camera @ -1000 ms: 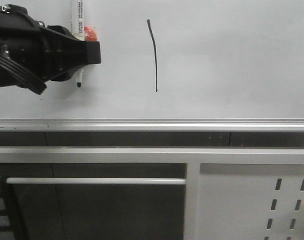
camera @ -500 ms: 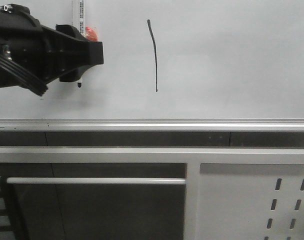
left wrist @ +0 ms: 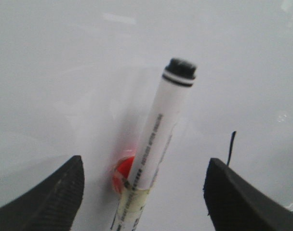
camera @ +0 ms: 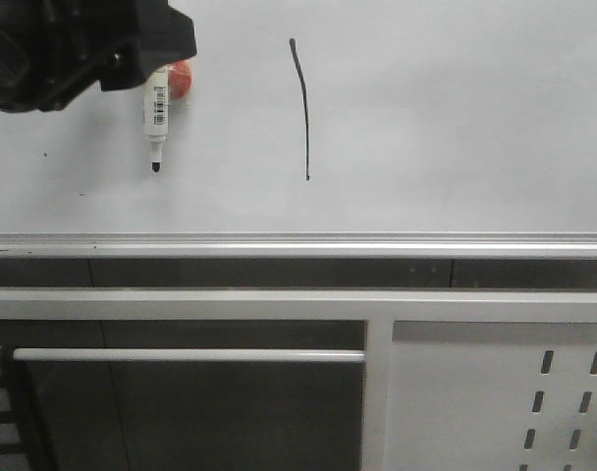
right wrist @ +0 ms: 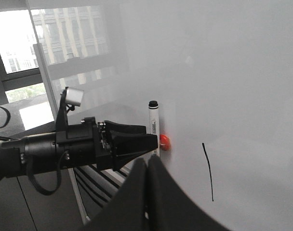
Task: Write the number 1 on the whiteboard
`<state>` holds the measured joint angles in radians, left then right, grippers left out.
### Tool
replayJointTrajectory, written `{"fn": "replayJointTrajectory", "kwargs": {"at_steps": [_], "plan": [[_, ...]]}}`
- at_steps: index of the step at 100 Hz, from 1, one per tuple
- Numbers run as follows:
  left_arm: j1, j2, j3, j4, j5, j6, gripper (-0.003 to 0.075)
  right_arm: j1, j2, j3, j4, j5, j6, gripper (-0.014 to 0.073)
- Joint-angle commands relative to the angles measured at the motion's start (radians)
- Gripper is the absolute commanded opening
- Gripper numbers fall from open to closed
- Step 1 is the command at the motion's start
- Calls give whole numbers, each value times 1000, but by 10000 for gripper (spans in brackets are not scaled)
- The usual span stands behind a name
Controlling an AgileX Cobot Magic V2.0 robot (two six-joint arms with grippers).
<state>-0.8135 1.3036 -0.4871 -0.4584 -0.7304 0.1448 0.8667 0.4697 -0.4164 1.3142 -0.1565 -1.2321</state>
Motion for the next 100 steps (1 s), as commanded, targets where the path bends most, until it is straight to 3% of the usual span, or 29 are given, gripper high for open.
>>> {"fn": "replayJointTrajectory", "kwargs": {"at_steps": [1, 23, 30, 50, 71, 88, 100], "plan": [[-21, -81, -28, -1, -29, 65, 486, -1, 3, -33, -9, -16, -11, -51], [-67, -251, -26, -71, 87, 213, 480, -1, -22, -33, -9, -2, -11, -51], [-77, -325, -26, -136, 144, 292, 442, -1, -45, -33, -9, 13, -11, -51], [-84, -594, -26, -404, 324, 629, 206, -1, -145, -33, 5, 59, -11, -51], [-84, -886, -26, -675, 365, 991, -15, -1, -265, -33, 5, 82, -11, -51], [-84, -1025, 2, -967, 368, 1274, -18, -1, -324, -31, 5, 82, -11, -51], [-84, -1081, 44, -1072, 368, 1297, -18, -1, -338, -31, 13, 82, -11, -51]]}}
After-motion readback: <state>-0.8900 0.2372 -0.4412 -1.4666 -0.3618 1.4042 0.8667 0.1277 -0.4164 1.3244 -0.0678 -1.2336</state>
